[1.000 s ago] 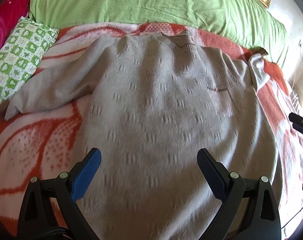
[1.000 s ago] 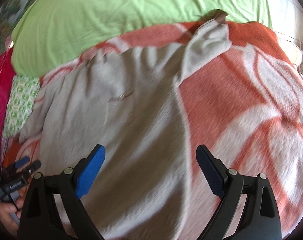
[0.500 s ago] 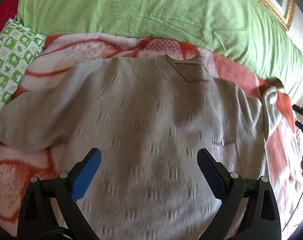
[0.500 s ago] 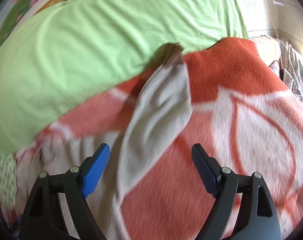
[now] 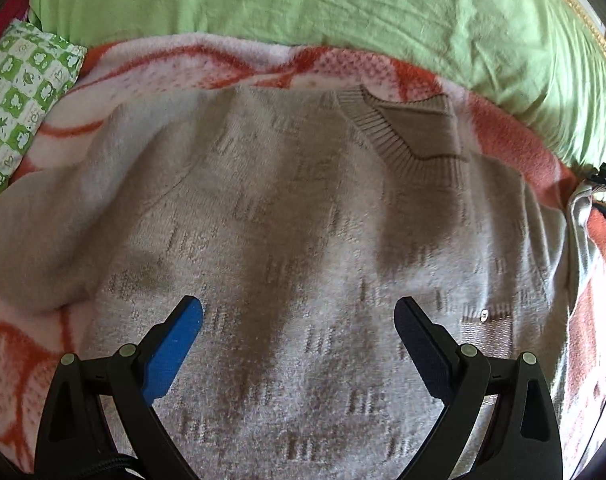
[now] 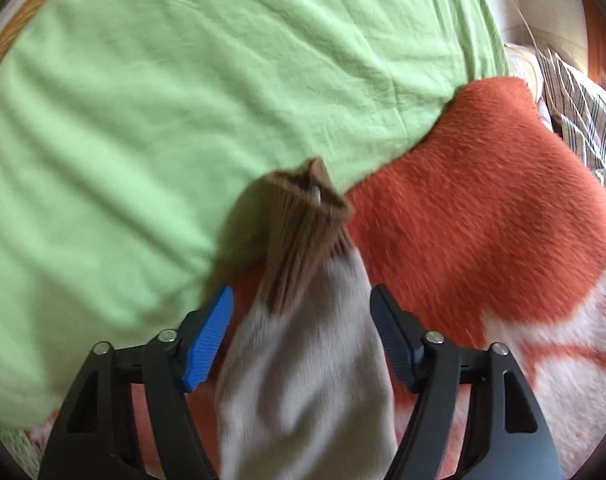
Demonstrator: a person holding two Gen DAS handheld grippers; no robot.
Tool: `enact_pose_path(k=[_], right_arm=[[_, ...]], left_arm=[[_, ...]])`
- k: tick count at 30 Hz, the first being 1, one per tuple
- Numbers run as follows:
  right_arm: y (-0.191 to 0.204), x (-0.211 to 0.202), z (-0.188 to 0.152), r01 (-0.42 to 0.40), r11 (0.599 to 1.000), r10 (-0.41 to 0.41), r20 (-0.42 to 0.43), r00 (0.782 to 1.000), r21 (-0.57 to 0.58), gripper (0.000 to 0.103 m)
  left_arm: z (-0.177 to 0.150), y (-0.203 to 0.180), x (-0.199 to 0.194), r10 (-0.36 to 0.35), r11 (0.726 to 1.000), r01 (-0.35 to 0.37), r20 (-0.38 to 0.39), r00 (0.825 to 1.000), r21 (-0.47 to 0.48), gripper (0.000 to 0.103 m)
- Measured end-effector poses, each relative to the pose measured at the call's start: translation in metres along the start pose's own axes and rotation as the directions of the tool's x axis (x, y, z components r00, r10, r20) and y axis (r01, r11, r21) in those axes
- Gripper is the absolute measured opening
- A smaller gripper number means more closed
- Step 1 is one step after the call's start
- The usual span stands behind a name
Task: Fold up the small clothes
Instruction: 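Grasp the brown sleeve cuff with the right gripper and lift it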
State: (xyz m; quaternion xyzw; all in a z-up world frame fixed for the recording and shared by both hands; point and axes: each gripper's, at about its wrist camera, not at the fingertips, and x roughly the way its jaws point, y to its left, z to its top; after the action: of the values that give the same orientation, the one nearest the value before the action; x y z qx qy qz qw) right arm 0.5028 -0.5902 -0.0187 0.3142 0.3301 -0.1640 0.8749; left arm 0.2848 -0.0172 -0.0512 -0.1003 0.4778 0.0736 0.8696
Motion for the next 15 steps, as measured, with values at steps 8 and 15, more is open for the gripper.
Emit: enact_pose_path(k=[8, 15], right_arm=[[0.041, -0.064, -0.033, -0.231, 0.965, 0.236, 0.027, 0.971, -0.126, 0.008], [0.135, -0.158, -0.161, -0.632, 0.746, 0.581, -0.257, 0.772, -0.209, 0.008]], left_arm=[[-0.002, 0.015, -0.007, -0.012, 0.999, 0.011, -0.007, 1.0, -0.053, 0.097], [-0.017, 0.041, -0.036, -0.05, 0.994, 0.049, -0.005, 0.999, -0.097, 0.097]])
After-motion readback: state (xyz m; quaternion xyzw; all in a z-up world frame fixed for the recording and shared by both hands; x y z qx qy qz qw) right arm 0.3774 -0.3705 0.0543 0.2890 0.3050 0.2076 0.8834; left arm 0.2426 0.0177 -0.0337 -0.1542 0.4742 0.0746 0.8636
